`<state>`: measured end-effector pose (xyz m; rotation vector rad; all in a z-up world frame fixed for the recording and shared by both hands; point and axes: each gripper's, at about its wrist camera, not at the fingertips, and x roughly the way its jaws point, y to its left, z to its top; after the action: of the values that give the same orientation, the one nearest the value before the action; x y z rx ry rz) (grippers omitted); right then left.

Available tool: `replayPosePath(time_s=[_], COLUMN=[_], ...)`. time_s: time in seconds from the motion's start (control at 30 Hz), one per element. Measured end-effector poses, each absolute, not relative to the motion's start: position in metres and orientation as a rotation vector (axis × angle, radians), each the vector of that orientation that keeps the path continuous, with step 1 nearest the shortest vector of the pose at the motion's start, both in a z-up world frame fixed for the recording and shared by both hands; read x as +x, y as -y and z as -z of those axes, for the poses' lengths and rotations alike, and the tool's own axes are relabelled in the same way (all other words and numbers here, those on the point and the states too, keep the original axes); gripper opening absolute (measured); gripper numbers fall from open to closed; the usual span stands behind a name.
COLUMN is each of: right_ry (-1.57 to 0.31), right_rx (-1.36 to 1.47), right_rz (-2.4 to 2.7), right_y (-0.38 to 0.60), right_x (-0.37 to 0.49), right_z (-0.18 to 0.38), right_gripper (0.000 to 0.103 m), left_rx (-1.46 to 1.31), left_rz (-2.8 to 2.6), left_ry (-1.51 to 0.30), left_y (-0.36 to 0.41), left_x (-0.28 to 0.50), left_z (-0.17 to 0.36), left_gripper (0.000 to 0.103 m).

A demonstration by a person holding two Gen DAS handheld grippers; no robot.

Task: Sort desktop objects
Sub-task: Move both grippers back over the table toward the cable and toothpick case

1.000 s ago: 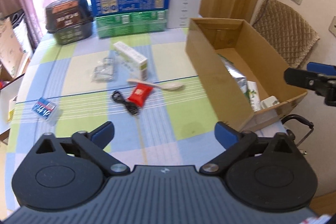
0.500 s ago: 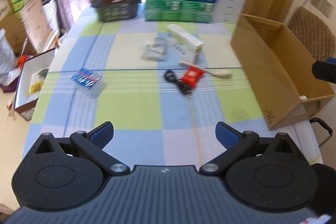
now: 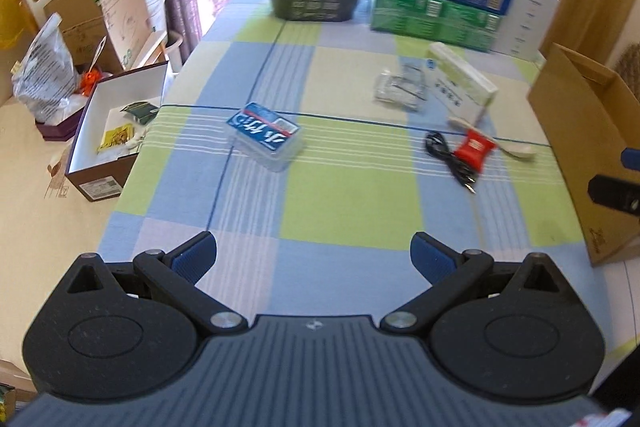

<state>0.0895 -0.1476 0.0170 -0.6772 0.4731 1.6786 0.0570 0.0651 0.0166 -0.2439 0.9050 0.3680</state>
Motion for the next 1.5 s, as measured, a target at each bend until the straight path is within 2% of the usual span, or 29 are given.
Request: replayPosePath(time_s=[0.07, 0.17, 0.67, 1.17, 1.5], right_ry=[-0.468, -0.475, -0.58, -0.669, -0.61], right_rx=[-0.703, -0.729, -0.802, -0.838, -0.8], right_rz=[-1.695, -1.708, -1.756, -1.7, -1.703], right_y=[0.137, 0.121, 0.06, 0.035, 0.015], right_x=[0.087, 0.086, 0.097, 0.101, 0.089], right_z=[-0.005, 0.011, 0.069, 0.093, 0.103], right_gripper=[0.079, 0.068, 0.043, 0.041, 0.041], left_rx=[-0.251, -0.252, -0.218, -0.167, -0.172], left_rz=[-0.372, -0.376, -0.348, -0.332, -0.342], left_ry=[-0.903, -0.904, -0.919, -0.931, -0.939], left_y=[-0.074, -0.086, -0.11, -0.107, -0.112], left_x=[0.062, 0.072, 0.12, 0.136, 0.138], left_z=[-0.009, 0.005, 0.05, 0.057, 0.061], left_gripper=[0.101, 0.101, 0.101, 0.101, 0.101])
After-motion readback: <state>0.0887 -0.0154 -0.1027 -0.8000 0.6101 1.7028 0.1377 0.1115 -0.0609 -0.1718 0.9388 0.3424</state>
